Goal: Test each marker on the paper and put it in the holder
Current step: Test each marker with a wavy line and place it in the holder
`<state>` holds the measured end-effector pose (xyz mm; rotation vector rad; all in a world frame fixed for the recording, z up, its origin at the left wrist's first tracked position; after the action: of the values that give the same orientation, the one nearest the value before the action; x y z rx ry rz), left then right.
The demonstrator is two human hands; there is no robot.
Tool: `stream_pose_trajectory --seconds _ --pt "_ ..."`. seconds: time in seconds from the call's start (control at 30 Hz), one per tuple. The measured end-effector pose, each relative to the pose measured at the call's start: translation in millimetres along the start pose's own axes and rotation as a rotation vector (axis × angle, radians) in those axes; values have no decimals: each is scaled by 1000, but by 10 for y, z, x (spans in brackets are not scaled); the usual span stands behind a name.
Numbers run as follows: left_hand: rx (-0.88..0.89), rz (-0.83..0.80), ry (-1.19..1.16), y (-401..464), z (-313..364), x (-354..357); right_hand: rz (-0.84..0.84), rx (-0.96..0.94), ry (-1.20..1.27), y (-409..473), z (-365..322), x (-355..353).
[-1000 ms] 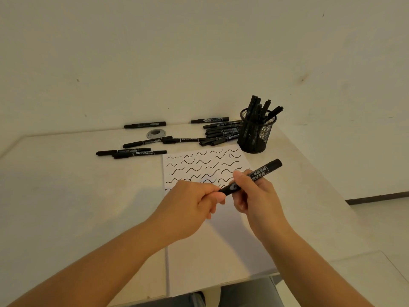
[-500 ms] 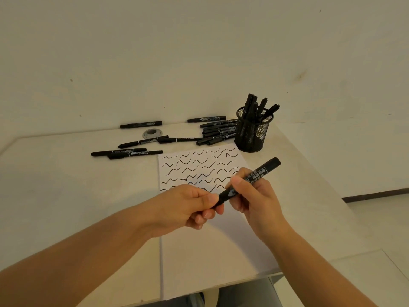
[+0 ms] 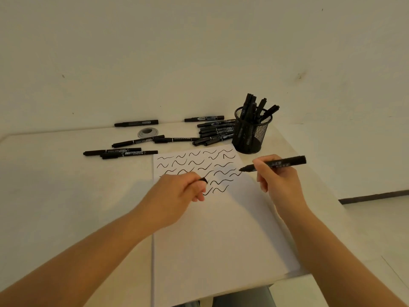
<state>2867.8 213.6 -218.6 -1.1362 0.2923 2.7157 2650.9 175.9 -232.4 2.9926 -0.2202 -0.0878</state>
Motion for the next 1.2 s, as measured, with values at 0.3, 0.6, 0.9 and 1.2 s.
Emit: stream_pose_trajectory --seconds 0.3,0.6,0.9,1.2 --pt "182 131 345 83 -110 122 11 5 -219 6 167 -45" --pt "152 135 302 100 -136 119 15 -17 -303 6 183 -53" --pt "143 160 268 54 -155 74 341 -97 -292 -70 -29 -270" --pt "86 238 94 45 -202 -60 75 52 300 5 -229 302"
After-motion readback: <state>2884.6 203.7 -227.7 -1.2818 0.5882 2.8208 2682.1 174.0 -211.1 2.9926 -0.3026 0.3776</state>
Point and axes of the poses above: each hand's wrist, its own y-axis towards the middle knuckle, its own x-axis out of the palm, z = x × y, the point moved 5 cm from there along y, towards the middle knuckle
